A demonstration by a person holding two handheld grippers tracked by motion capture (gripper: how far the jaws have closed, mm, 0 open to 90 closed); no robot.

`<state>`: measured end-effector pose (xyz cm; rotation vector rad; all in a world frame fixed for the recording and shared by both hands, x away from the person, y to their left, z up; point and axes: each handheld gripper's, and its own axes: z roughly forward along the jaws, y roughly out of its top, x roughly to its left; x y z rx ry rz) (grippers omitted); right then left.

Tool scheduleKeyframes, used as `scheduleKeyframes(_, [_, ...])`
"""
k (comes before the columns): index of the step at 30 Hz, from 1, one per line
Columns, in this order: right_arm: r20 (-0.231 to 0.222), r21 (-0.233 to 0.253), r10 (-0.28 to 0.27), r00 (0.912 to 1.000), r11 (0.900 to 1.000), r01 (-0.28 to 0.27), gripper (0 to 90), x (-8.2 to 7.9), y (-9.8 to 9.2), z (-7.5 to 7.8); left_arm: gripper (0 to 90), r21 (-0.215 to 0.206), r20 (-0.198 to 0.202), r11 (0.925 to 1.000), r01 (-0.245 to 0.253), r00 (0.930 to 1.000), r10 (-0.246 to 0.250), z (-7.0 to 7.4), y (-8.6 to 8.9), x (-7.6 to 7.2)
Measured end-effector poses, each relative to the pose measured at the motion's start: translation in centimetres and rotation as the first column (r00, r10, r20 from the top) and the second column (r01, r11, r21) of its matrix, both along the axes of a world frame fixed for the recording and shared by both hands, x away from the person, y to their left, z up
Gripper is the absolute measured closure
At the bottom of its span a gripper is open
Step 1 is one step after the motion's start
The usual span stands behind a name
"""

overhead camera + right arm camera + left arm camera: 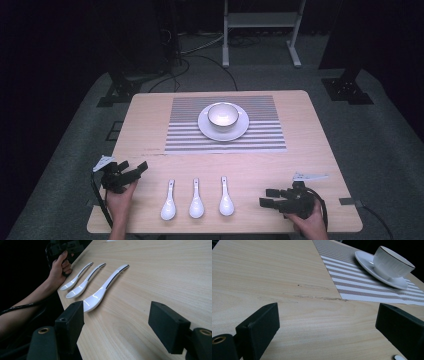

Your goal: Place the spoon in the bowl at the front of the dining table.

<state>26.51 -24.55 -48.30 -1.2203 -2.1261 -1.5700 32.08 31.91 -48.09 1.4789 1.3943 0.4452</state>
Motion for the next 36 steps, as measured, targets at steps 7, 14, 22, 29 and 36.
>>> scheduleKeyframes(7, [-0.013, 0.009, 0.005, 0.9999, 1.000, -0.005, 27.3, 0.1, 0.4, -0.1, 3.8, 0.004, 0.000, 1.0000, 0.000, 1.0000, 0.000, 0.0, 0.0, 0.0])
scheduleKeyframes(14, [-0.026, 0.001, 0.028, 0.9993, 1.000, -0.028, 27.3, 0.4, 1.3, -0.2, 3.8, -0.002, -0.001, 1.0000, -0.001, 1.0000, 0.001, 0.0, 0.0, 0.0])
scheduleKeyframes(22, [-0.038, -0.019, 0.053, 0.9979, 0.998, -0.054, 27.4, 1.0, 2.5, -0.2, 3.8, -0.003, -0.001, 1.0000, -0.001, 1.0000, 0.001, 0.0, 0.0, 0.0])
scheduleKeyframes(29, [-0.043, -0.024, 0.077, 0.9961, 0.997, -0.078, 27.4, 1.4, 3.4, -0.1, 3.9, -0.004, -0.001, 1.0000, 0.001, 1.0000, -0.001, 0.0, 0.0, 0.0])
scheduleKeyframes(36, [-0.046, -0.041, 0.105, 0.9935, 0.993, -0.107, 27.4, 1.9, 4.7, 0.1, 3.8, -0.008, -0.002, 1.0000, 0.000, 1.0000, 0.000, 0.0, 0.1, 0.0])
